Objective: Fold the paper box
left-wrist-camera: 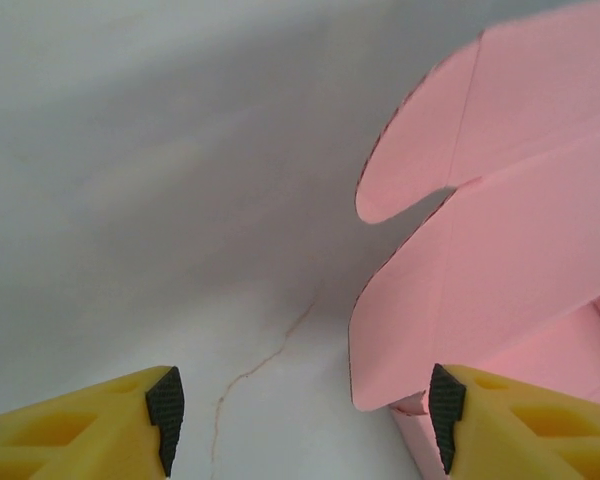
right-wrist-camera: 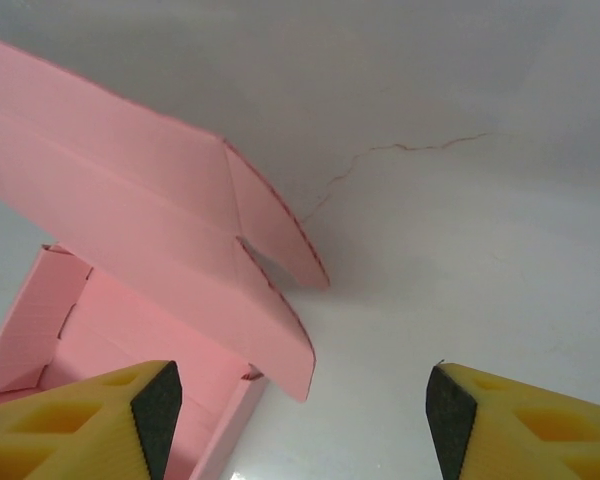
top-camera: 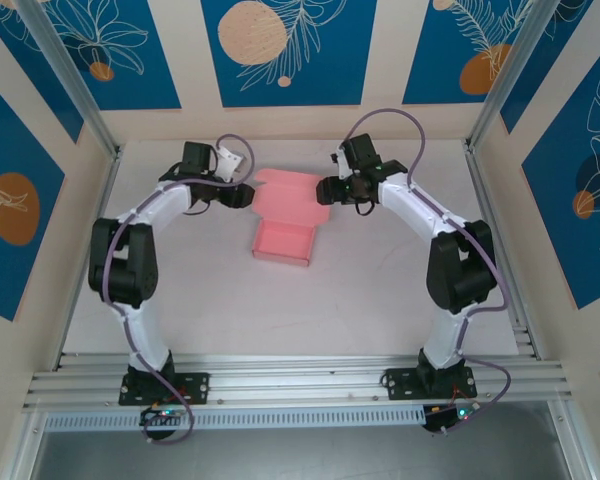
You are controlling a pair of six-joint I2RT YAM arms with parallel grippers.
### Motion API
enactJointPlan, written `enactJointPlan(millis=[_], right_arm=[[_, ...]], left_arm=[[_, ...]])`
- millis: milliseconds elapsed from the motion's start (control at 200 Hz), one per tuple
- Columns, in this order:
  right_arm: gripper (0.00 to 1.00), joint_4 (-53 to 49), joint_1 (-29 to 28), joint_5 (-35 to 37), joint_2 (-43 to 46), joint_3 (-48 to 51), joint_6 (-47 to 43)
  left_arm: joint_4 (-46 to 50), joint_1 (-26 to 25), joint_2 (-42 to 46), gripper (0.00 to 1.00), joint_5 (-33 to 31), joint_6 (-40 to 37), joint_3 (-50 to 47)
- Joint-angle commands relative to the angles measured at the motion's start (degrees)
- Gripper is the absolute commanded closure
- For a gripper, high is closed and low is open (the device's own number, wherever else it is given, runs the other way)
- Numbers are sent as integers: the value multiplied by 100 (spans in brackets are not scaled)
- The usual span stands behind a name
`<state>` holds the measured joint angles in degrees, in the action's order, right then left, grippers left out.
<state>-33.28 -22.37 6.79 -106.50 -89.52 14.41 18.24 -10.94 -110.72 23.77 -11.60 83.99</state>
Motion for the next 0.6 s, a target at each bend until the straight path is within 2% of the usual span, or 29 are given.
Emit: enactJointPlan(millis=[0, 270, 595], right_arm=[[34, -210, 12, -171, -196, -322, -255], [42, -236, -6, -492, -621, -676, -250], [50, -285, -141, -400, -692, -673, -198]], left_arm=[[624, -17, -243, 35, 614, -563, 506], [486, -22, -494, 42, 972, -497, 727], [784, -170, -896, 49, 1091, -598, 1218]])
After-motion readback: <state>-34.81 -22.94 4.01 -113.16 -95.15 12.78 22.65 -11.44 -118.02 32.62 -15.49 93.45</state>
